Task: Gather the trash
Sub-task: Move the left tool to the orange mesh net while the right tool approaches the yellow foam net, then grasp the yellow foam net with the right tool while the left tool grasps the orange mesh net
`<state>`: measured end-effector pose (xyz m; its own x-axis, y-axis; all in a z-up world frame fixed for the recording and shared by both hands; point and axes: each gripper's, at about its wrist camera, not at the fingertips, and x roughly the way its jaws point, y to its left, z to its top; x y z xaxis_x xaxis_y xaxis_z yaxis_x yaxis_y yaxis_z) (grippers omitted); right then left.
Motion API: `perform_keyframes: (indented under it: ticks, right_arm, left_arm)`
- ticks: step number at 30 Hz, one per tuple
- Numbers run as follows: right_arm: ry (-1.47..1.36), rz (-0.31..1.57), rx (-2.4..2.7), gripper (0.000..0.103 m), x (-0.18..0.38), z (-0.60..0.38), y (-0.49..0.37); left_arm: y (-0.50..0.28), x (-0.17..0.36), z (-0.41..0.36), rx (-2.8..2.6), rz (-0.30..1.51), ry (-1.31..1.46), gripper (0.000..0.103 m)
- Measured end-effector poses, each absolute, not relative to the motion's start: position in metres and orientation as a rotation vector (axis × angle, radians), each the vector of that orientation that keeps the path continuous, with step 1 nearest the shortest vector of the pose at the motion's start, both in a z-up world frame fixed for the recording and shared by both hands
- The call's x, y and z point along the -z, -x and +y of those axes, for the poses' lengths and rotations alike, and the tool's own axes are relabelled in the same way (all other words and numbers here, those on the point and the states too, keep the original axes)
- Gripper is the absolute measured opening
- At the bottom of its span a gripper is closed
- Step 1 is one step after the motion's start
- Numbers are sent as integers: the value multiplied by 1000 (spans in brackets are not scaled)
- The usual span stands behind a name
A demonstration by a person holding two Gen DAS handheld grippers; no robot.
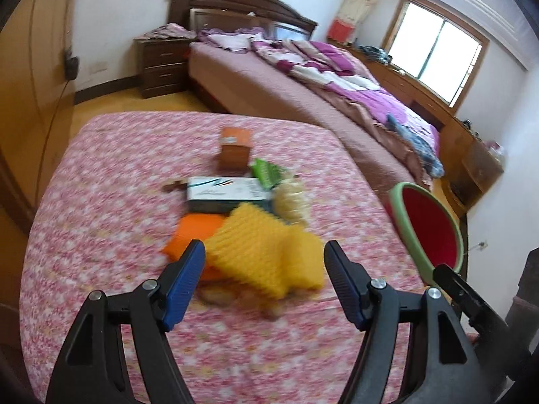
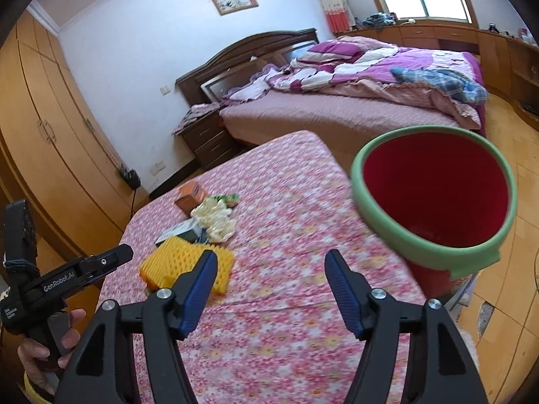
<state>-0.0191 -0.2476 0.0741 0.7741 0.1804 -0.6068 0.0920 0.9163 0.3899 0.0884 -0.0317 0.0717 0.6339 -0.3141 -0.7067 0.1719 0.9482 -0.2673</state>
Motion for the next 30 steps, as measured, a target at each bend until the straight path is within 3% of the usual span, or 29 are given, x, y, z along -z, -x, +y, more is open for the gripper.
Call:
perform_keyframes:
  ticks: [10, 22, 26, 30]
  right_arm:
    - [-375, 767, -116, 77, -54, -201, -18]
    - [-377, 884, -170, 78, -18, -163, -67]
    - [-363, 912, -150, 51, -4, -163, -74]
    - [-326, 898, -139, 31, 1, -163, -73]
  left_arm:
    - [-110, -36, 11, 188, 878, 229, 73]
    - [-128, -17, 20, 181, 908, 227, 73]
    - [-133, -10, 15, 188, 923, 210, 73]
    - [-138, -5, 10, 196, 930, 206, 73]
